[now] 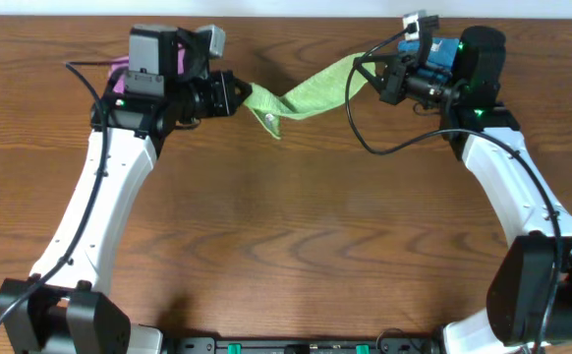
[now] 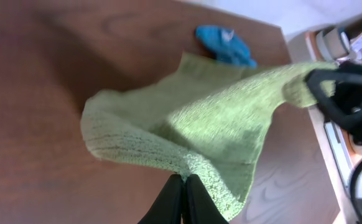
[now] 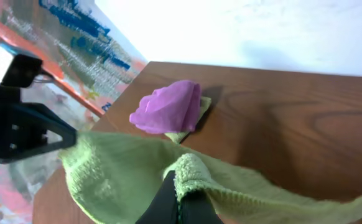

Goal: Fold the cloth
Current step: 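Lift the green cloth high and carry it forward with both grippers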

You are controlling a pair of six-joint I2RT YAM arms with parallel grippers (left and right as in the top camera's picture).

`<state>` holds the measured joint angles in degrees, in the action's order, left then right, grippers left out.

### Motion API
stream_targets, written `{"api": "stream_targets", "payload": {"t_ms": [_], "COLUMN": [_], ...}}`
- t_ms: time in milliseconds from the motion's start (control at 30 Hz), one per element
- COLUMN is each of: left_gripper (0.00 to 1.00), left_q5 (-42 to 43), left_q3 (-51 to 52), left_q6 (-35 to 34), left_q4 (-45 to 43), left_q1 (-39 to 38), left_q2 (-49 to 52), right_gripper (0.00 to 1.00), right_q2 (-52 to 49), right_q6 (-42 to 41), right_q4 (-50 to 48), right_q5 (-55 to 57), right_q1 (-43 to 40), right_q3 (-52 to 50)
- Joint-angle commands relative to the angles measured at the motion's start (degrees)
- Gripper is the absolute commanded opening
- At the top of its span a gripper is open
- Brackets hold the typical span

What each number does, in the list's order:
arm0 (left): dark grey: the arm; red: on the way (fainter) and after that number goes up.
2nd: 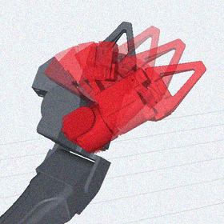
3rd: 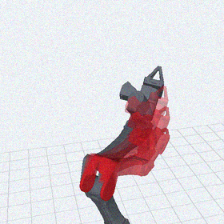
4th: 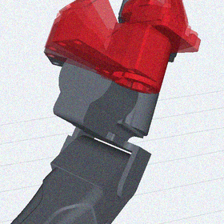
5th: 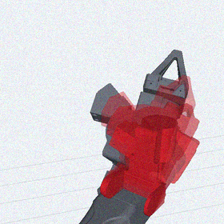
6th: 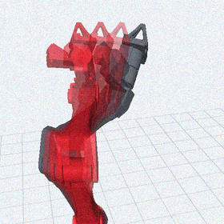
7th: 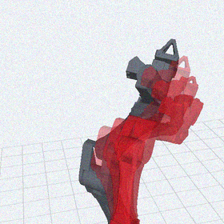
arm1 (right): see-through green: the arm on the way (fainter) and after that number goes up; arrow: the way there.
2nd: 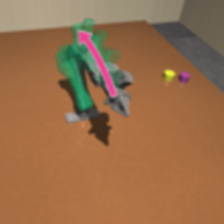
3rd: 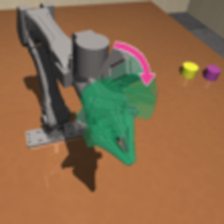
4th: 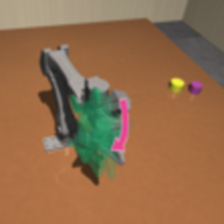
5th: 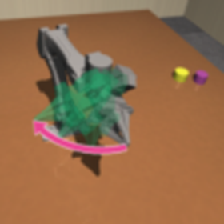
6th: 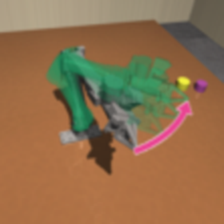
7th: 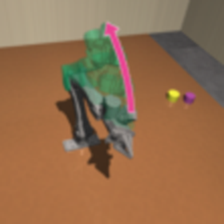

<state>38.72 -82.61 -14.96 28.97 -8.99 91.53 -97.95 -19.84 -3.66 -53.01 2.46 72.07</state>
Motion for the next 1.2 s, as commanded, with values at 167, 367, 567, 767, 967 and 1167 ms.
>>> {"api": "stream_targets", "payload": {"t_ms": [167, 367, 567, 767, 967, 1167], "left_gripper": [0.06, 0.06, 0.06, 0.06, 0.06, 0.06], "left_q5": [-1.33, -1.40, -3.45, -4.59, -5.49, -7.13], "left_q3": [-4.31, -6.97, -16.11, -27.02, -35.43, -41.20], "left_q6": [2.80, 3.52, 7.54, 10.25, 12.85, 15.26], "left_q4": [1.27, 1.29, 7.58, 13.22, 17.59, 24.15], "left_q1": [1.57, 1.57, 1.57, 1.60, 1.60, 1.81], "left_q2": [1.77, 7.23, 14.38, 20.48, 22.58, 22.58], "right_gripper": [0.02, 0.01, 0.01, 0.02, 0.01, 0.02], "right_q2": [0.87, 0.59, -3.34, -8.79, -10.45, -10.45], "right_q6": [-1.16, -1.16, -1.27, -2.43, -2.19, -1.38], "right_q4": [0.31, 0.28, 0.26, 1.86, 3.48, 8.15], "right_q5": [3.78, 7.85, 10.38, 10.91, 12.52, 12.52], "right_q1": [0.96, 1.05, 1.90, 2.29, 2.29, 2.49], "right_q3": [1.77, 1.79, 3.91, 10.14, 14.58, 17.09]}}
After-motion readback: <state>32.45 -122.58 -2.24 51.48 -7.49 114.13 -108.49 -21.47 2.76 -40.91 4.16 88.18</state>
